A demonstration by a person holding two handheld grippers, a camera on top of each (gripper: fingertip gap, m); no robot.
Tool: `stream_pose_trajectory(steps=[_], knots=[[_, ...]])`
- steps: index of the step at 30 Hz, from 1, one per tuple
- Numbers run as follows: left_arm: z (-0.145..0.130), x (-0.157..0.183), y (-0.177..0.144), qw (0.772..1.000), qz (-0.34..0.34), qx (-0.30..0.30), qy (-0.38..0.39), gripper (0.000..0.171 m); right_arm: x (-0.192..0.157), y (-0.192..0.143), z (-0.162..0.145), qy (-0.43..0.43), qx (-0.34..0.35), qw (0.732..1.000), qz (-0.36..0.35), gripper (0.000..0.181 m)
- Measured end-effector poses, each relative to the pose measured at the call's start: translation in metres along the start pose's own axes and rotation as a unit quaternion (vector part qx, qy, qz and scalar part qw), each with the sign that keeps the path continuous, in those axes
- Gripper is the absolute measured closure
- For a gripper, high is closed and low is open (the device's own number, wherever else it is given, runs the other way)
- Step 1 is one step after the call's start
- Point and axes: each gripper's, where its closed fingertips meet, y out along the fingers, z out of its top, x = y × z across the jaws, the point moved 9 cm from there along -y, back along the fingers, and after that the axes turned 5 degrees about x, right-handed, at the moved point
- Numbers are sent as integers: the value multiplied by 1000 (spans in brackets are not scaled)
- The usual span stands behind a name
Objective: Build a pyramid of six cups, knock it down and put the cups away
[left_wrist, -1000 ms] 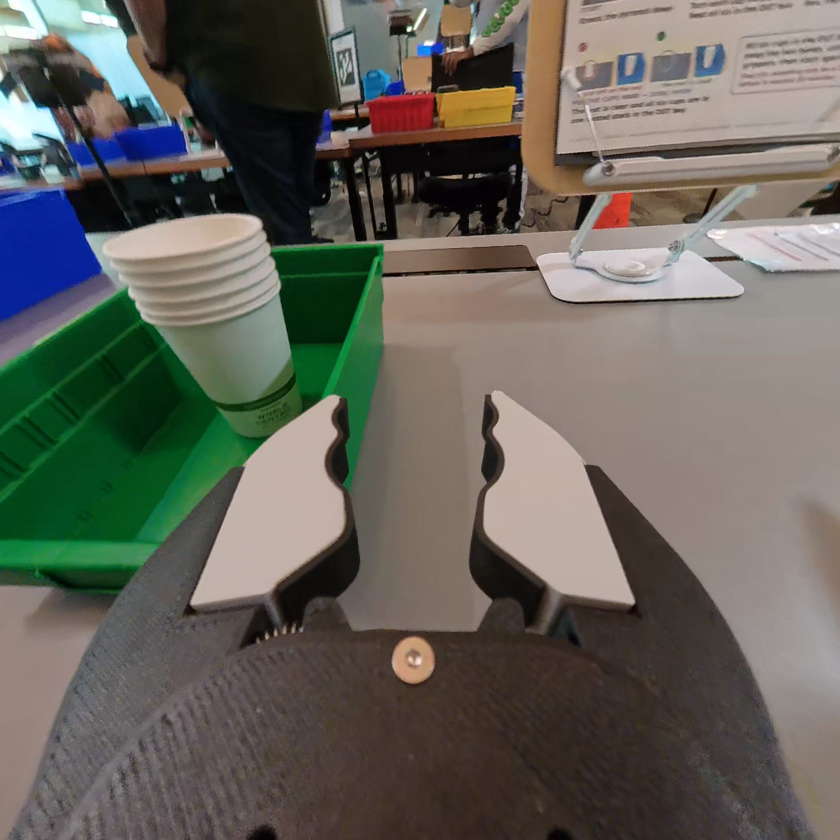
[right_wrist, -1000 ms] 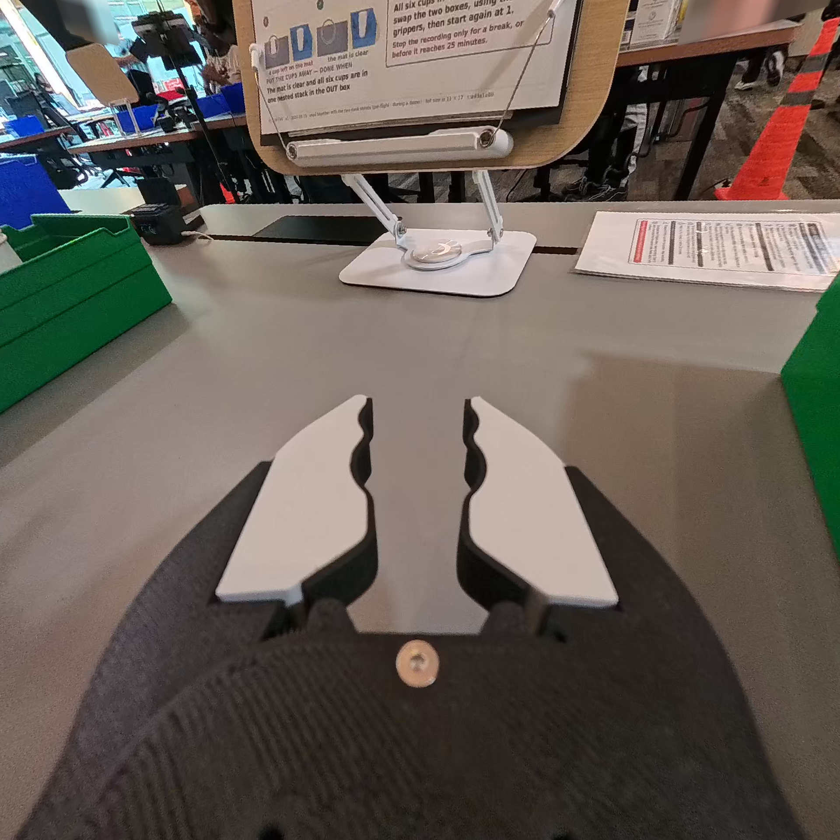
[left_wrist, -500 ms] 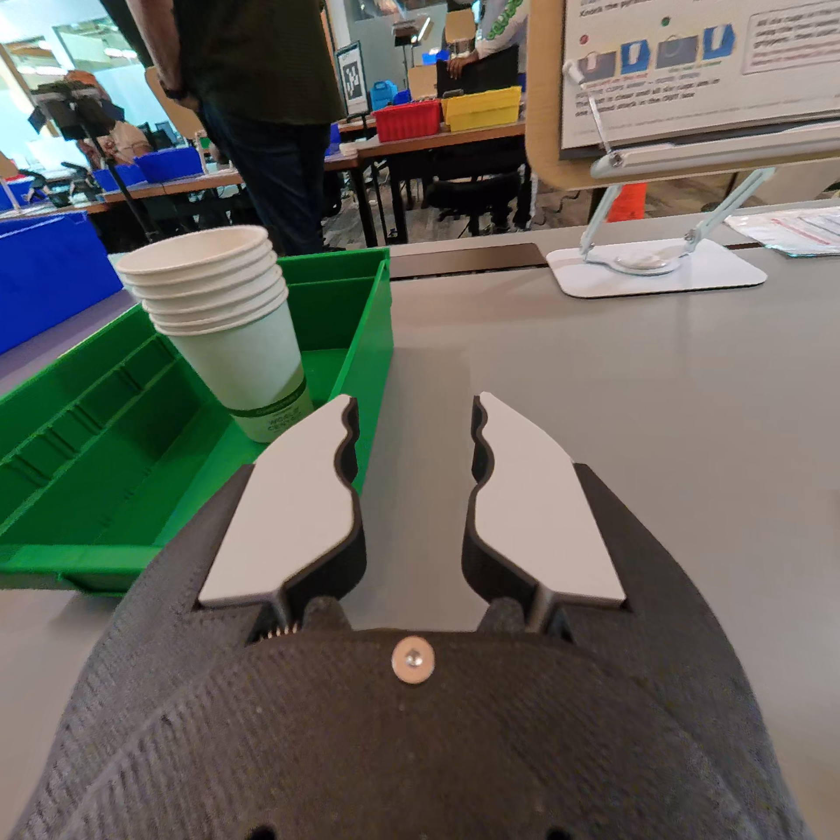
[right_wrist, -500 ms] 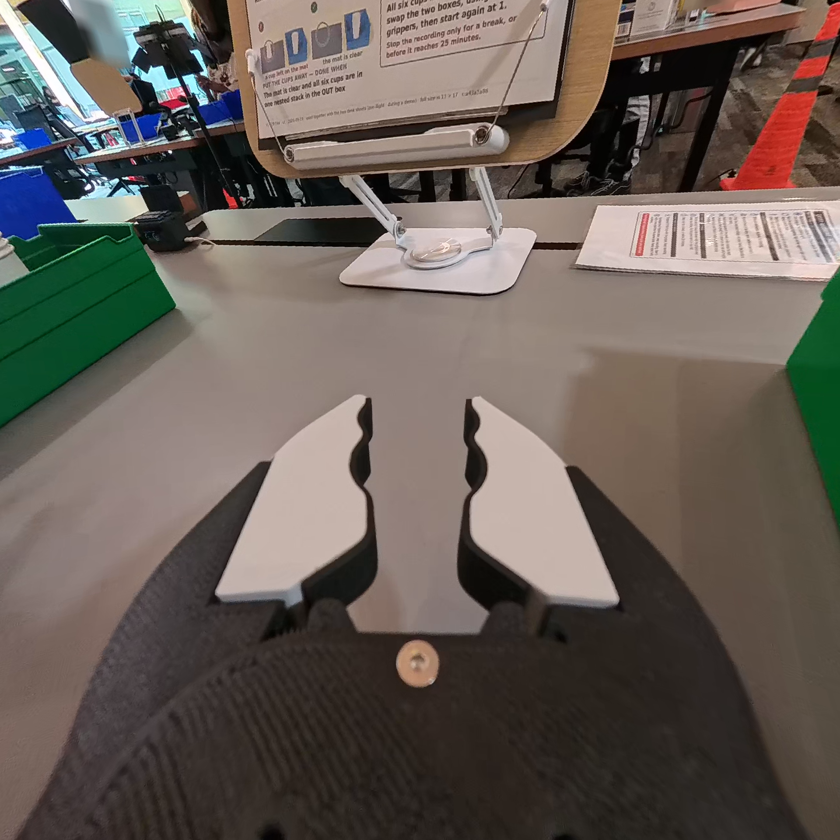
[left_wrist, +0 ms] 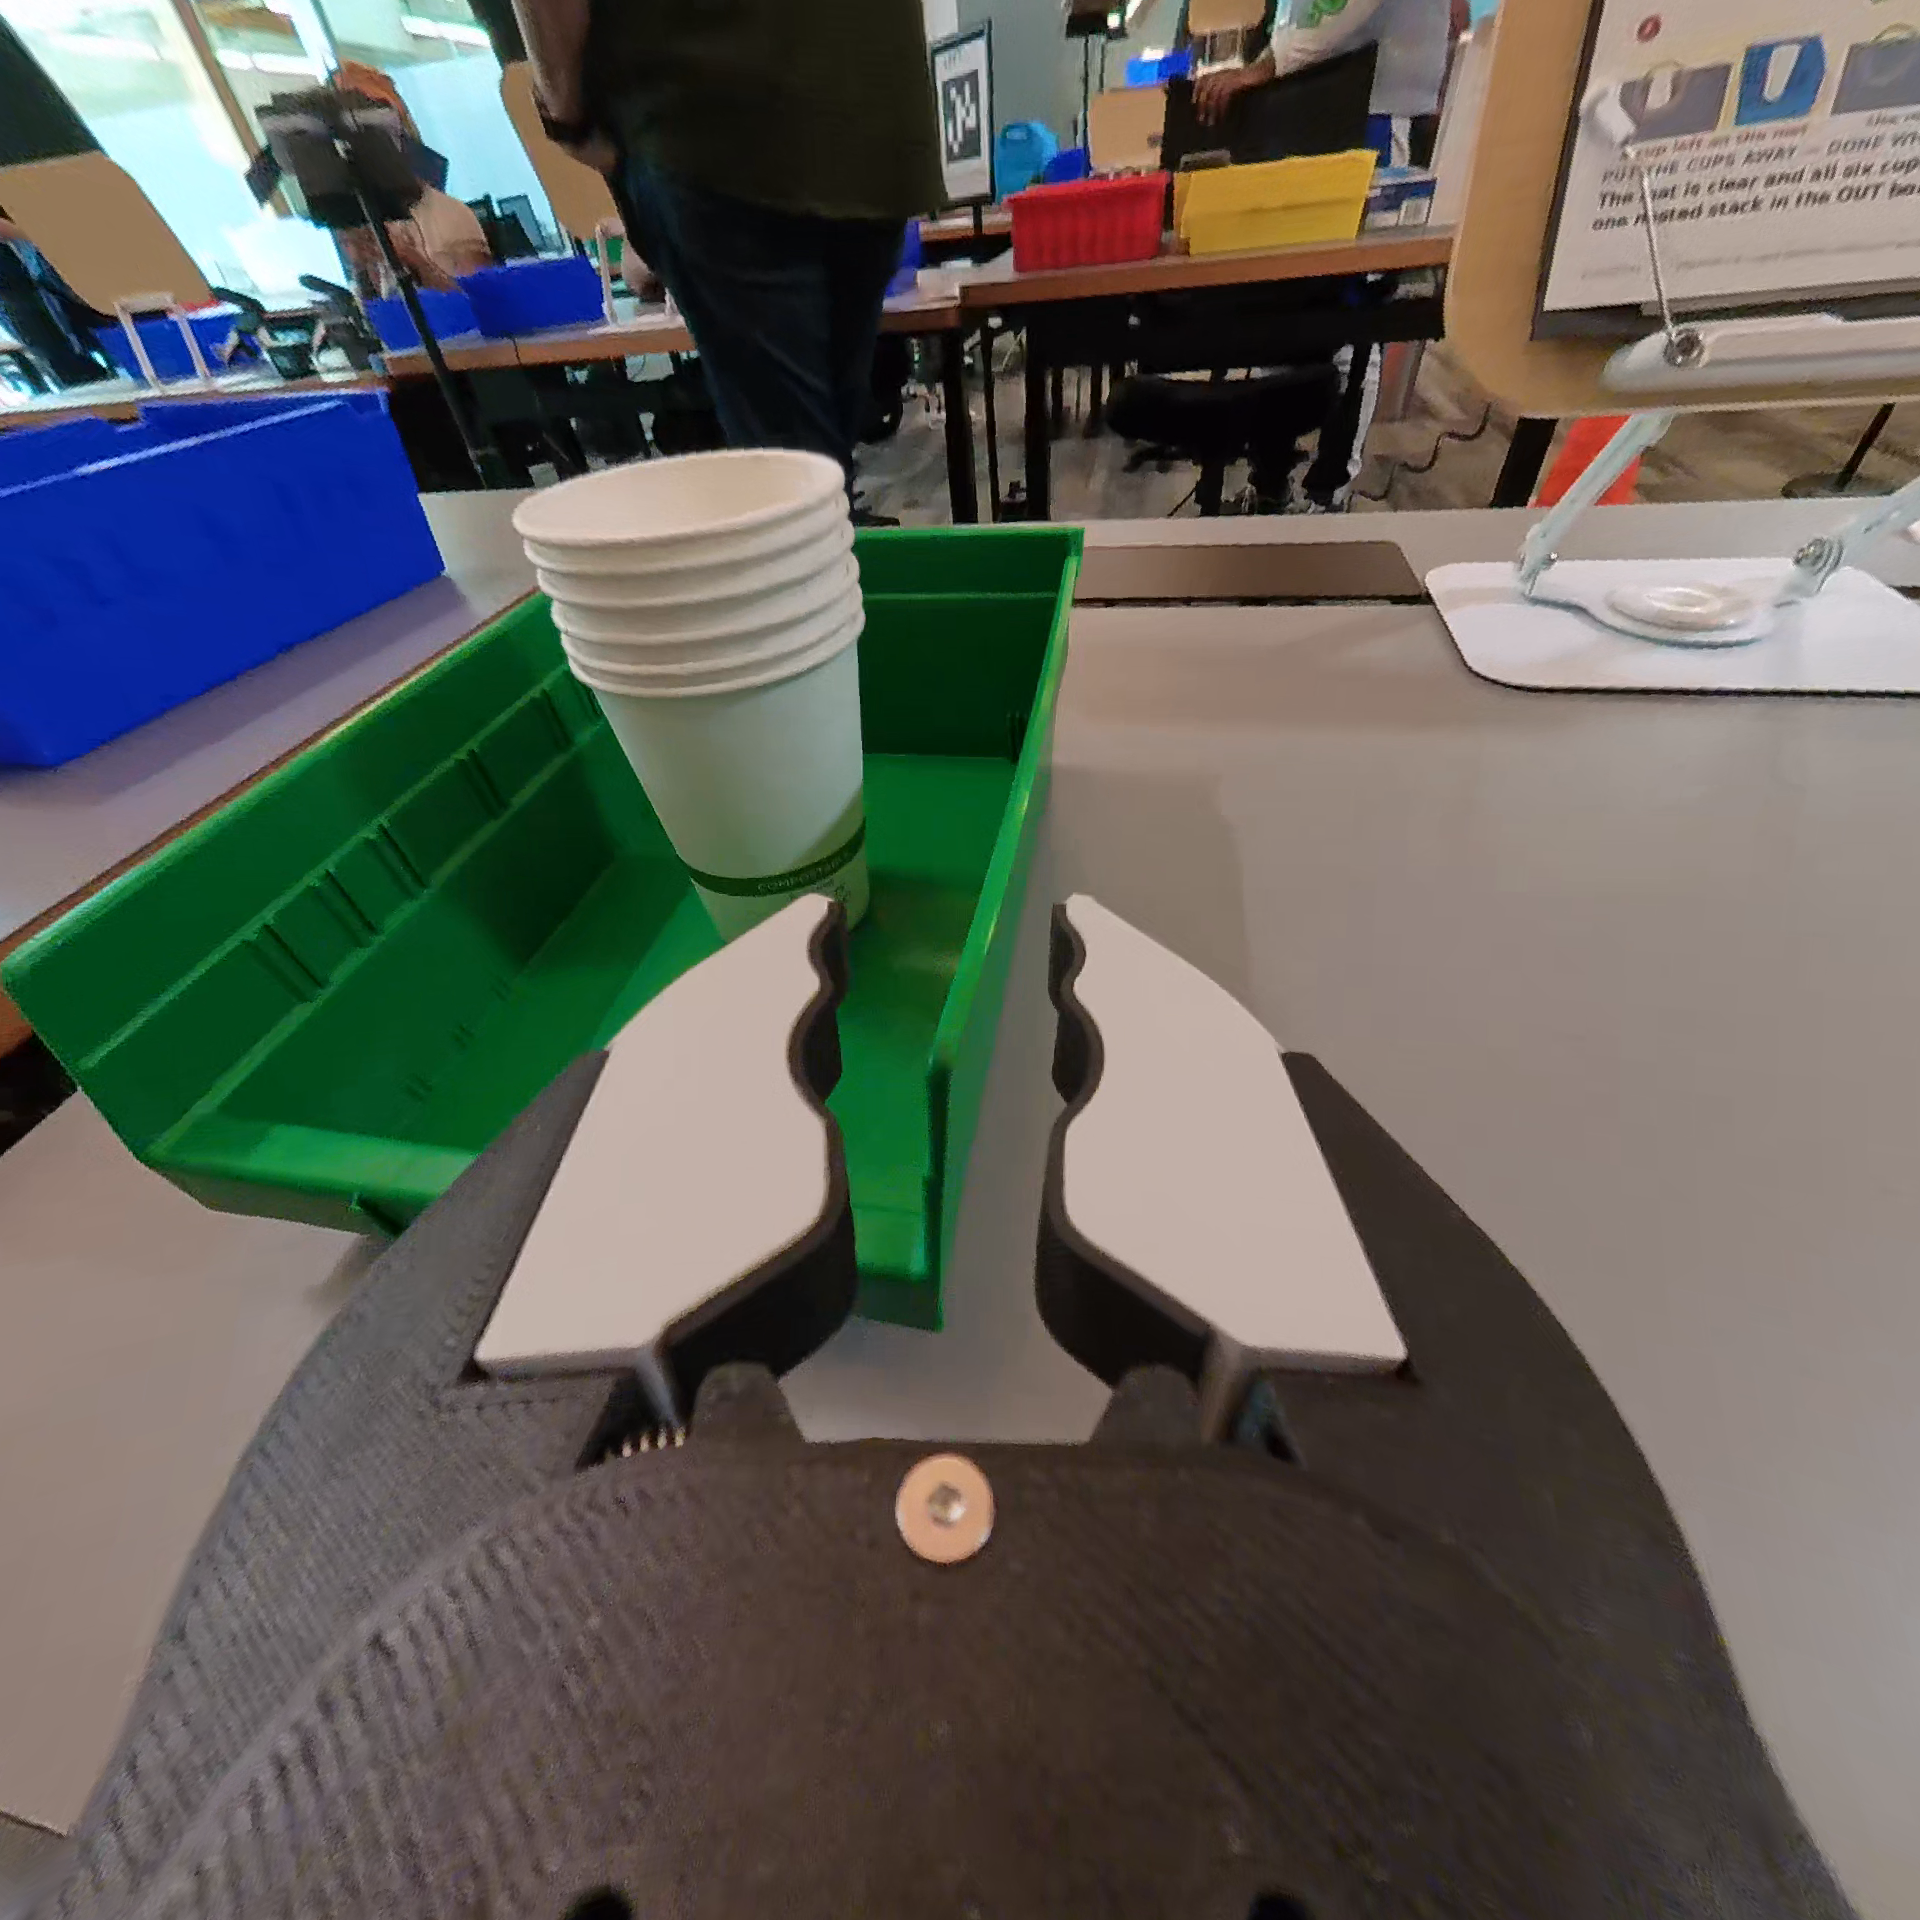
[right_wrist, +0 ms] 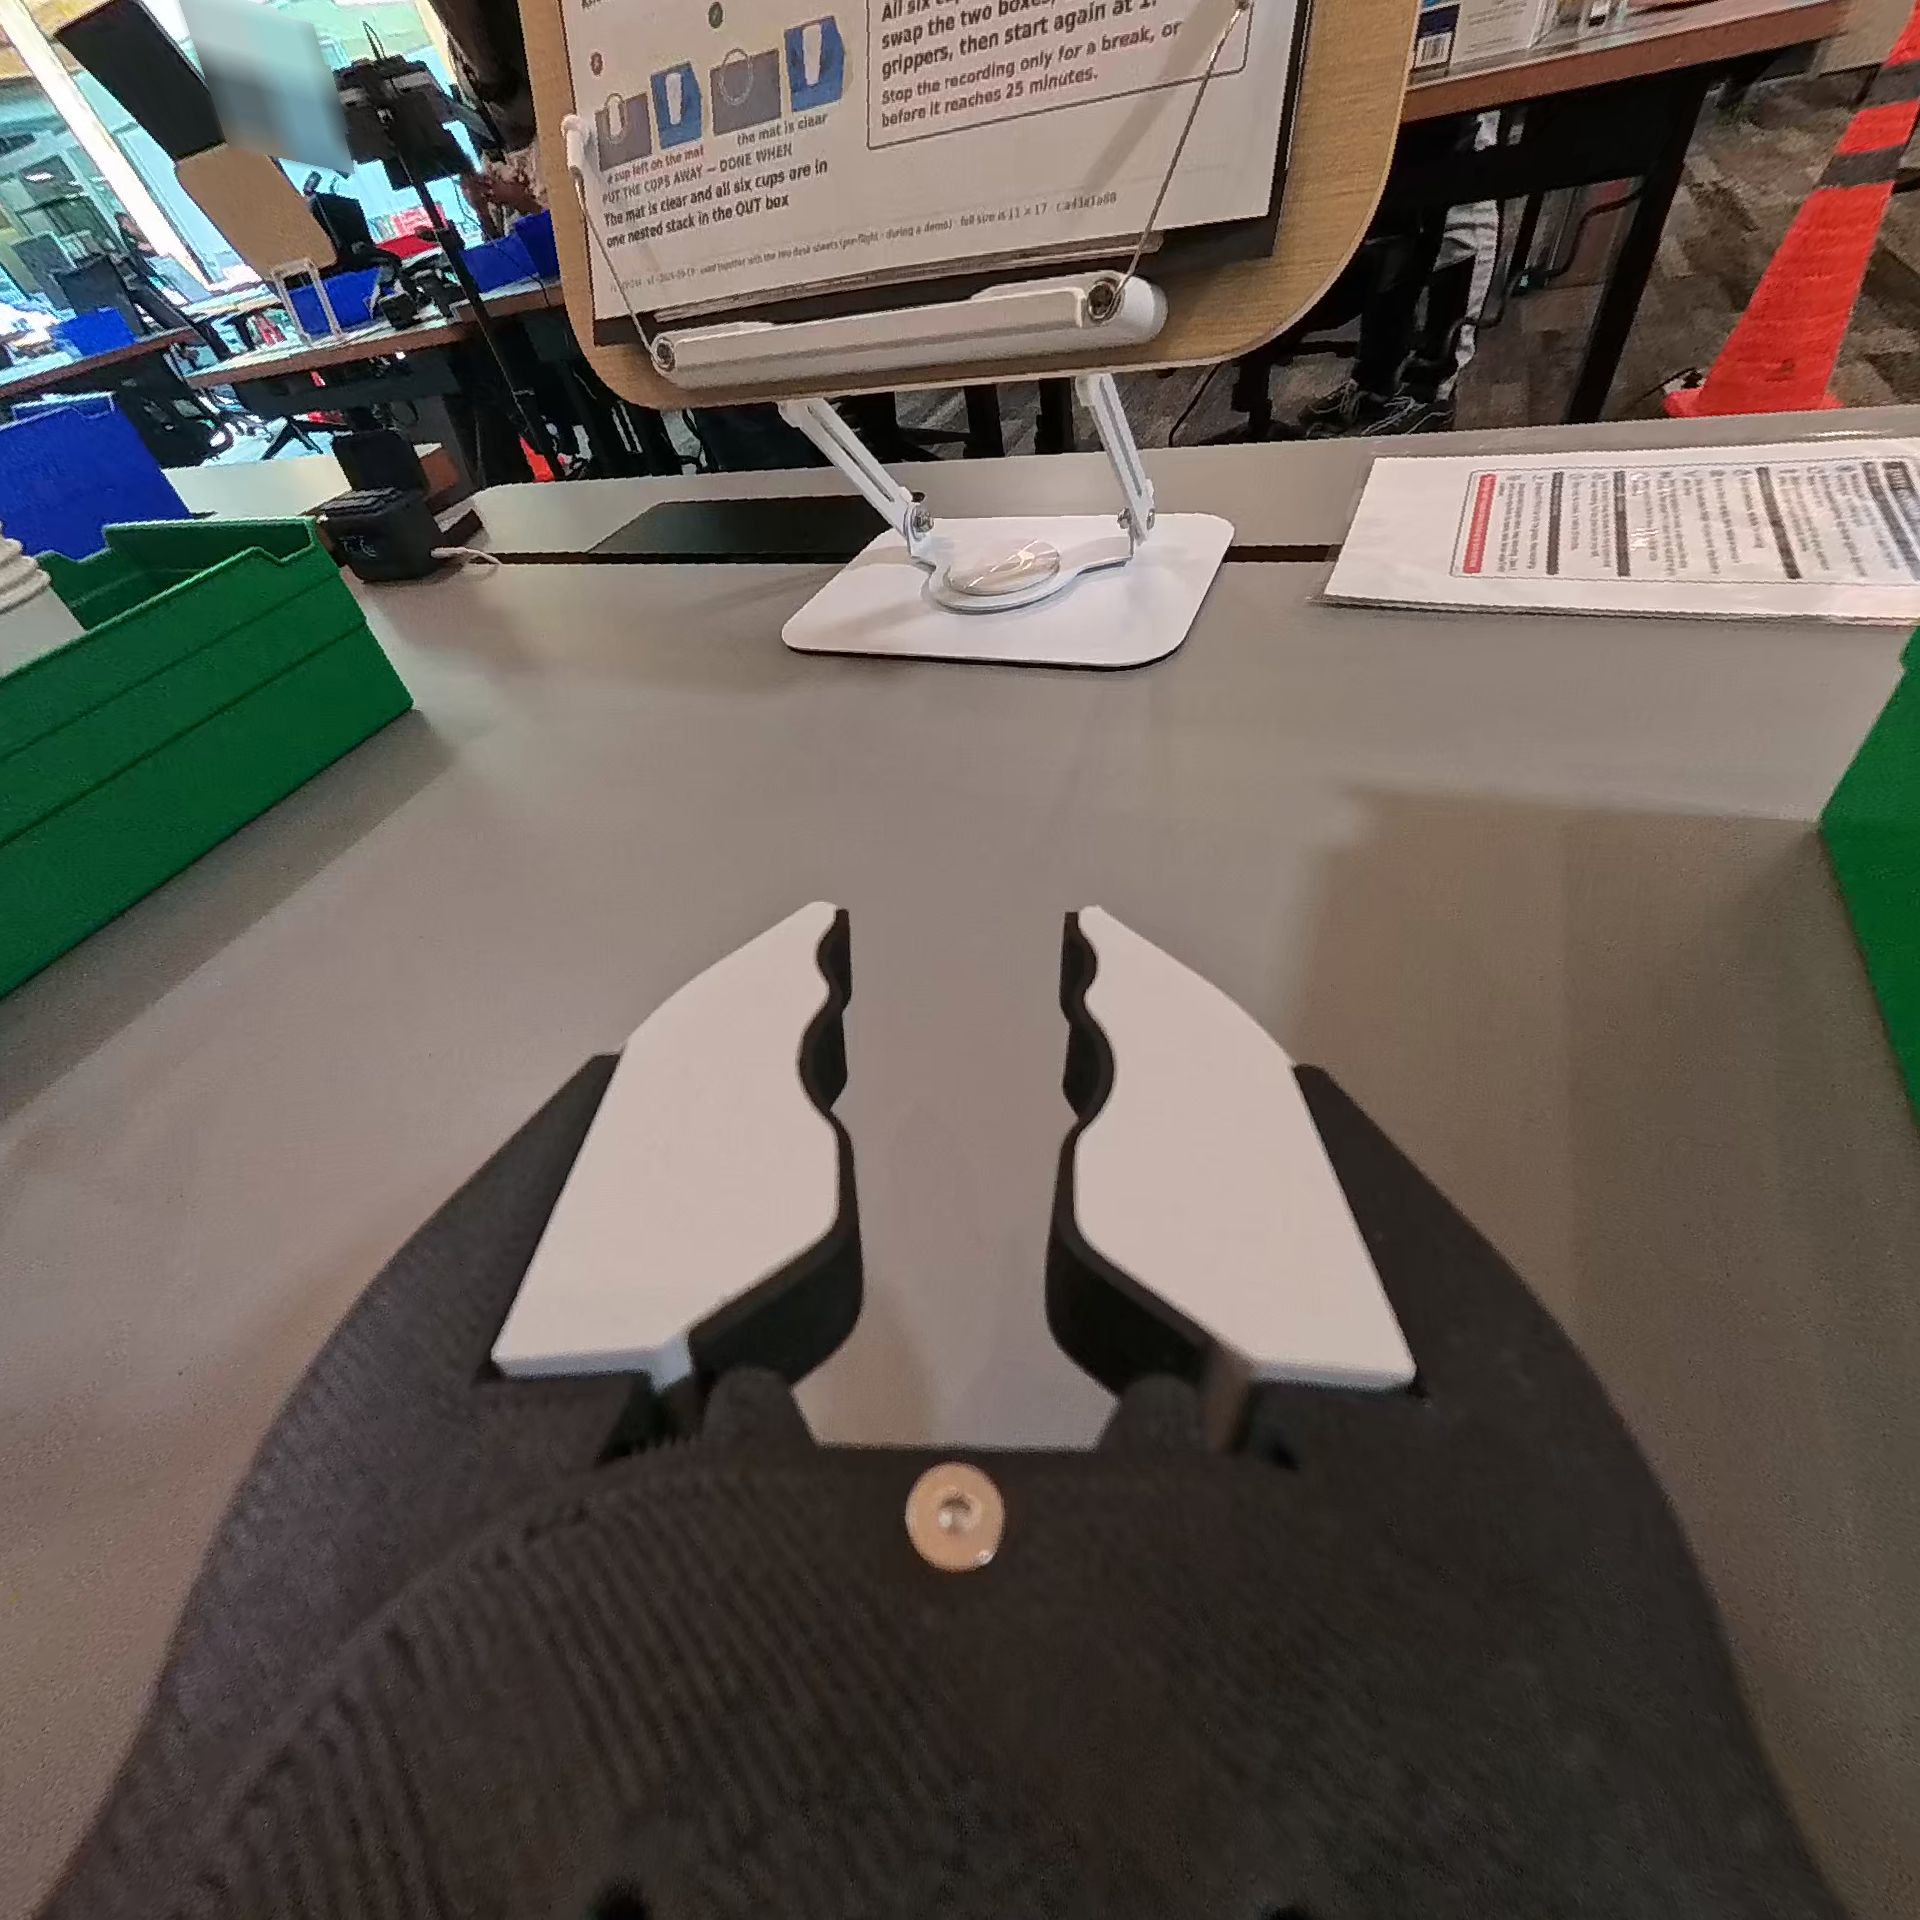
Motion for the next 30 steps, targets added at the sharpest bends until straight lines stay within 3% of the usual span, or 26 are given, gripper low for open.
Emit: stream_pose_trajectory(steps=[6,9,10,14,30], knots=[[-25,4,14,993,-29,-114,-3,137,0,0,-1,5,-3,1000,4,142],[-27,0,17,993,-20,-112,-11,165,0,0,-1,7,-3,1000,4,142],[-27,-1,17,993,-29,-112,-16,167,0,1,-1,9,-4,1000,5,142],[-27,-4,17,991,-47,-117,-47,167,0,1,-1,17,-5,1000,8,142],[-26,10,8,992,-41,-120,-11,169,1,1,-2,25,-8,1000,12,142]])
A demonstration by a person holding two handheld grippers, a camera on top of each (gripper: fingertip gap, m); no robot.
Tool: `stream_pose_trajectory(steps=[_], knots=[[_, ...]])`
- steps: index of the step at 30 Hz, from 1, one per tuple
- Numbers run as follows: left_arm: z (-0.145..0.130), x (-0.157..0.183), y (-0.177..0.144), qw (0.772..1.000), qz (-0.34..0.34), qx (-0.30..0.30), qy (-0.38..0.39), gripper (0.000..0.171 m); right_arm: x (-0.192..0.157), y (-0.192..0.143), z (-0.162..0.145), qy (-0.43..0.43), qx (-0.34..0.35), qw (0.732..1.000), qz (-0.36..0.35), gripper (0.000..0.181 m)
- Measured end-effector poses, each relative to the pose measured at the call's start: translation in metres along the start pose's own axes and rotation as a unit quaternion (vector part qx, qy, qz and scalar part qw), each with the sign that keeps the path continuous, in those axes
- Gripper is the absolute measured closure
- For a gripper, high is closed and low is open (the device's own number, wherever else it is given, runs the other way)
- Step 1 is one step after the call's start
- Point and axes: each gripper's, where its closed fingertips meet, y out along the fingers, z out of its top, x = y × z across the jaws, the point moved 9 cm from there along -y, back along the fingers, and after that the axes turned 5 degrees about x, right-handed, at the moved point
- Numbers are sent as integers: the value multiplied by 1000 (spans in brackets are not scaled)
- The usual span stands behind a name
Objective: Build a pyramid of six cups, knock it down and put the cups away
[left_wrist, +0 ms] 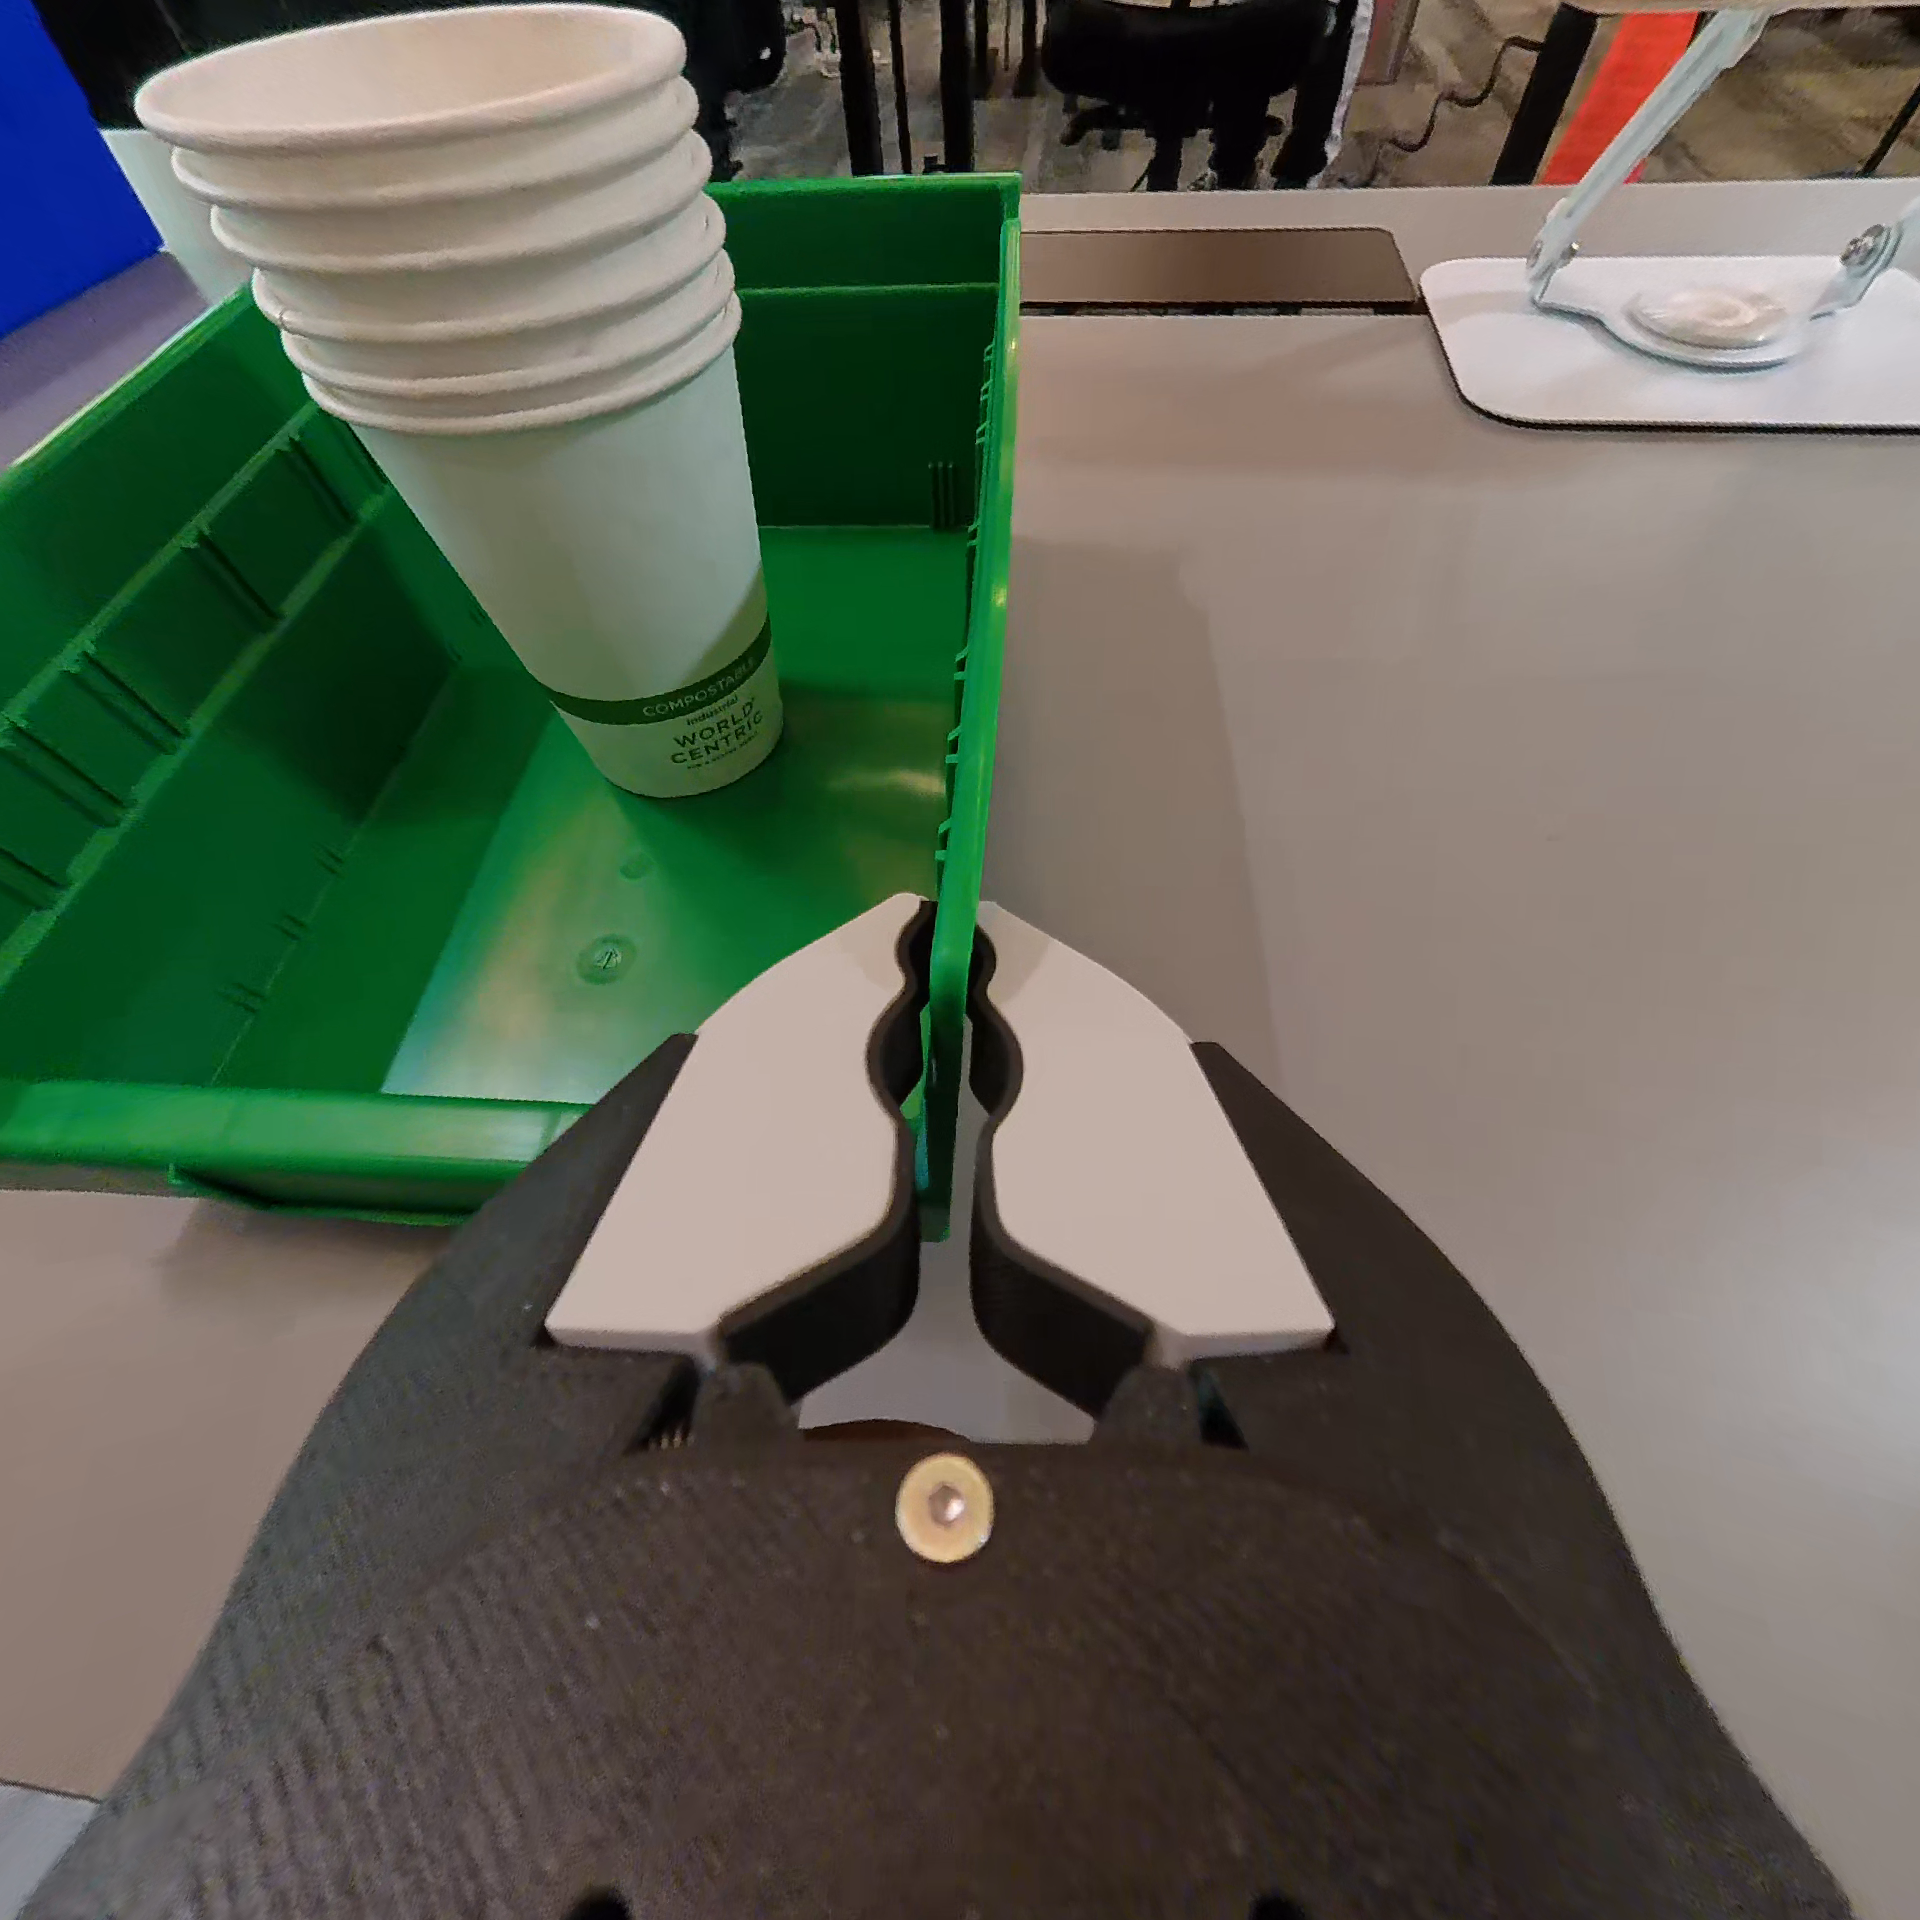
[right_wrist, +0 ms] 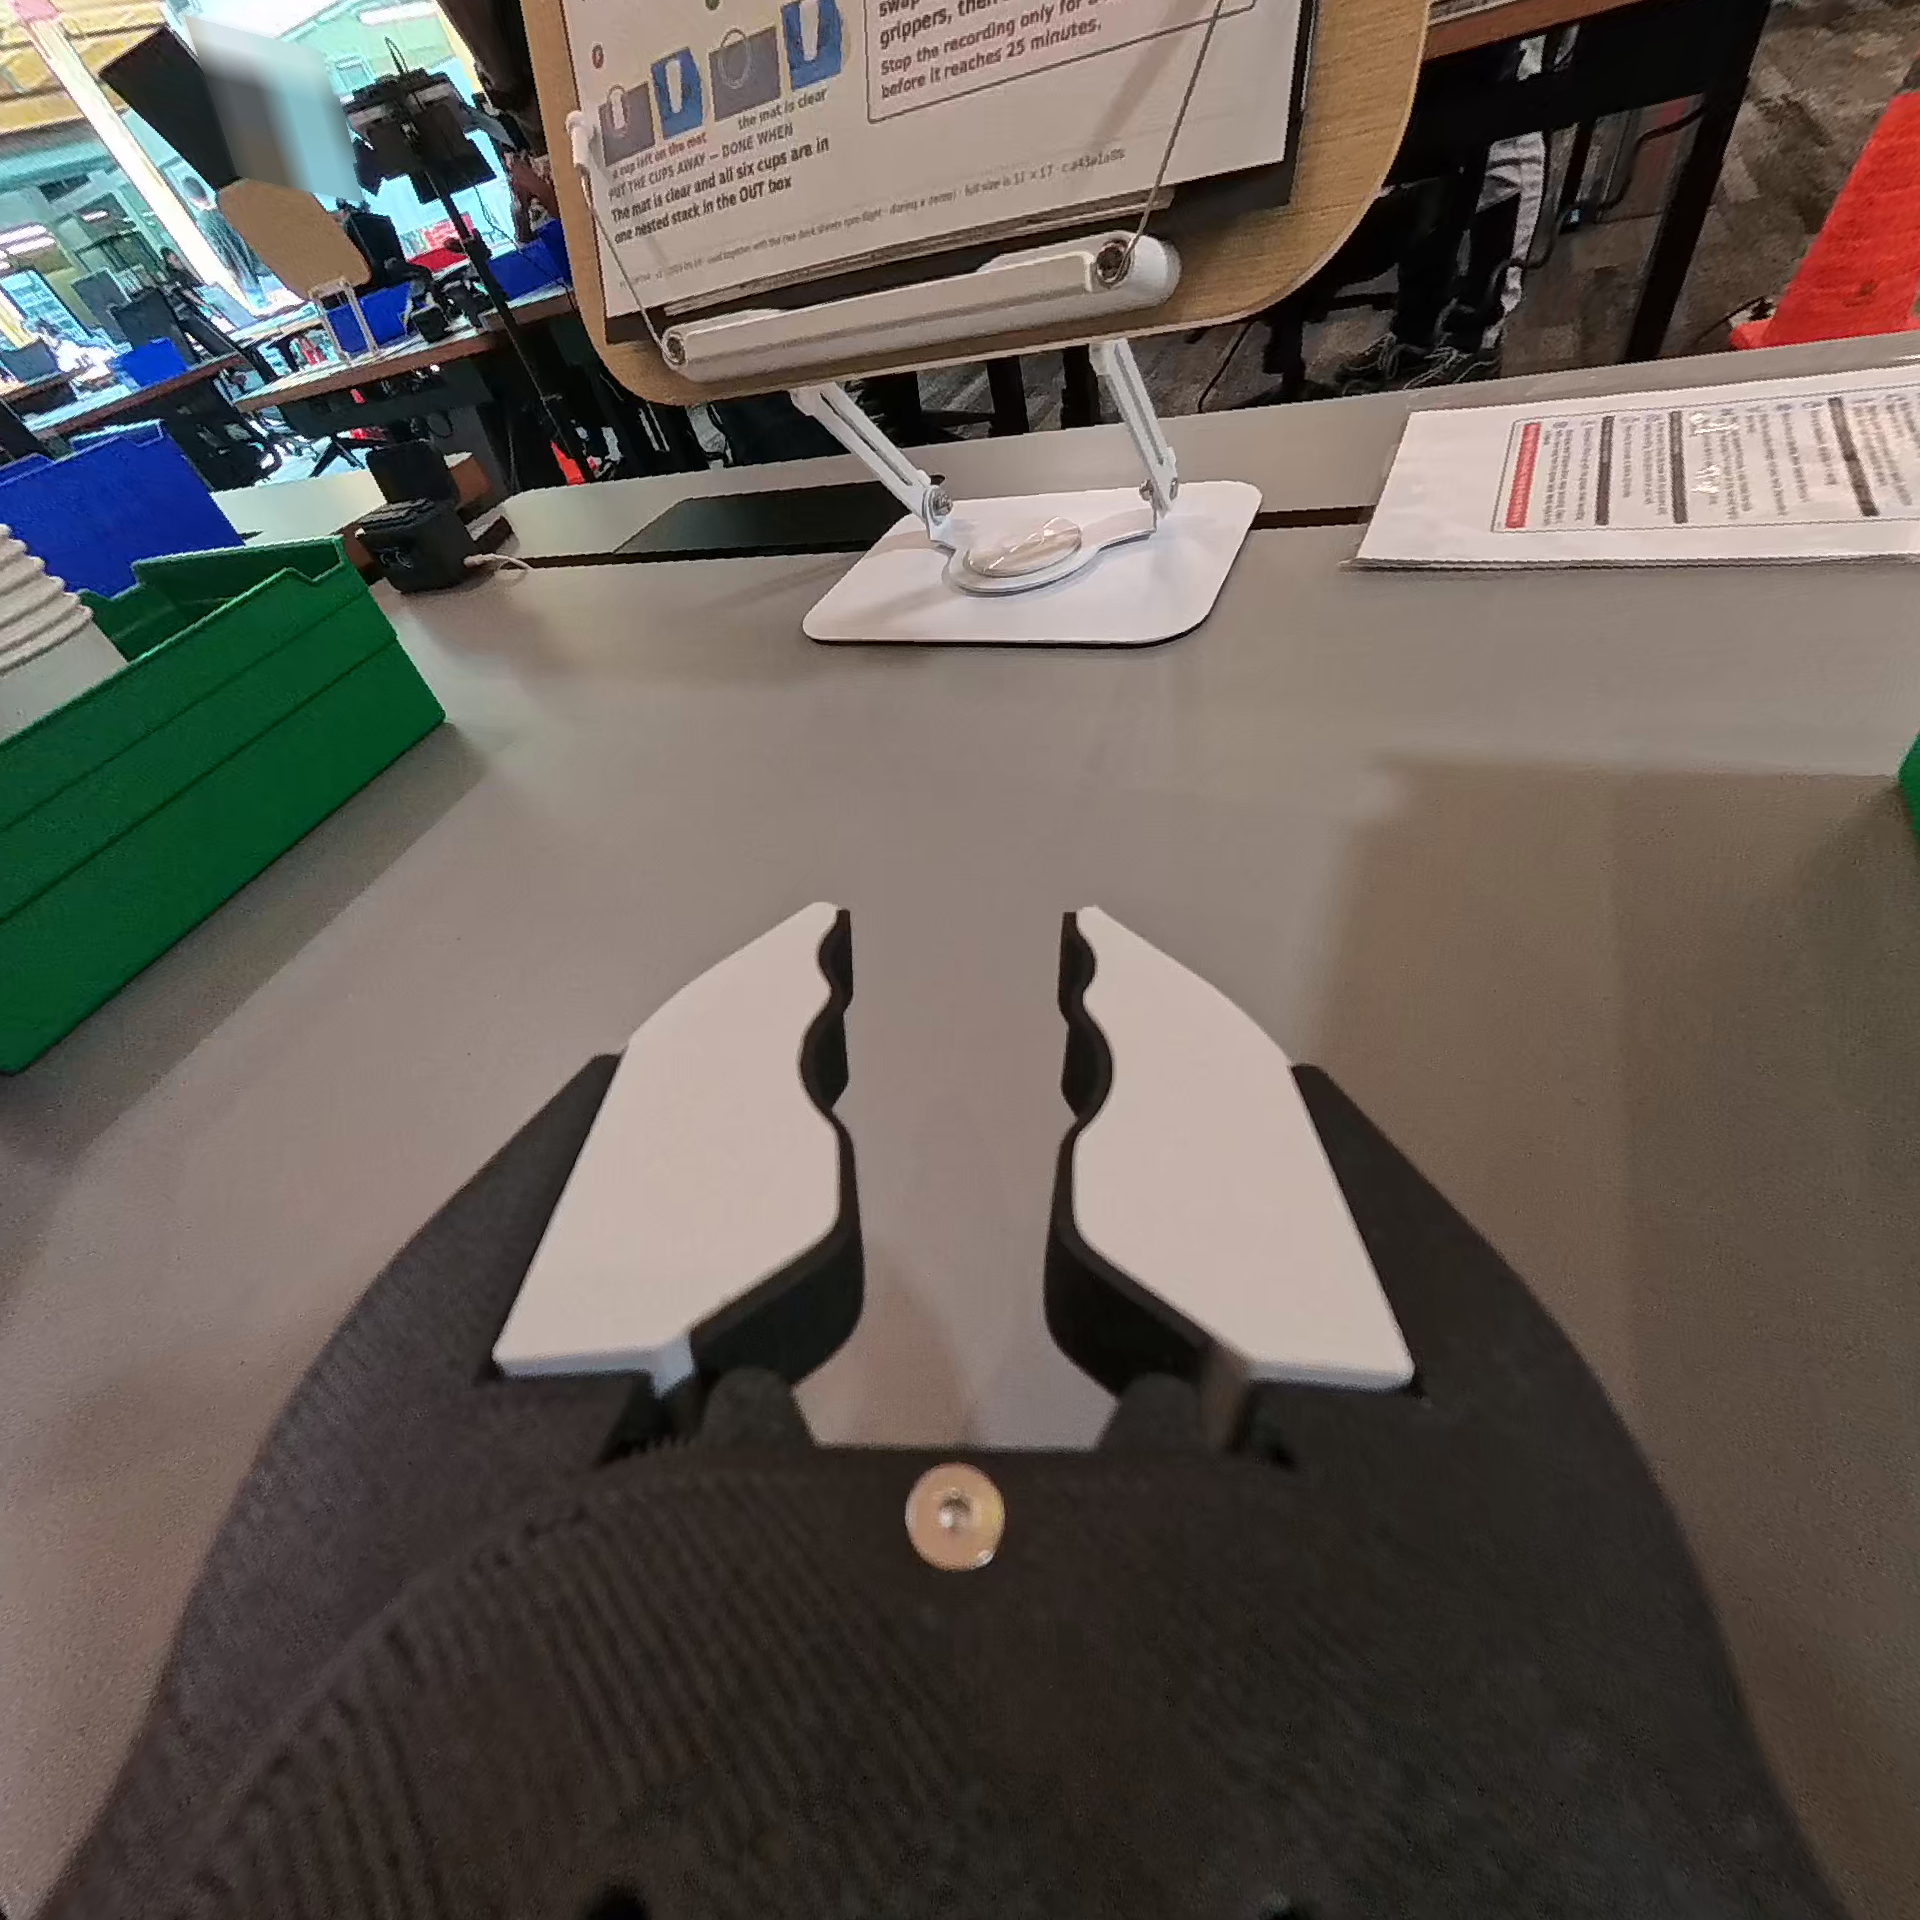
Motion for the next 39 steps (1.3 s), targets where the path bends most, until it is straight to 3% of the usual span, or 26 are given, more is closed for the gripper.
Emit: stream_pose_trajectory(steps=[20,29,34,39], knots=[[1,-6,-2,998,-7,9,-57,167,1,0,-1,9,-3,1000,7,144],[15,6,-13,995,-27,88,-48,136,0,1,-2,14,-7,1000,16,144],[20,12,-17,993,-16,118,-6,136,-1,2,-2,14,-10,1000,19,143],[22,10,-20,990,-17,139,-21,137,-1,2,-3,13,-12,1000,21,143]])
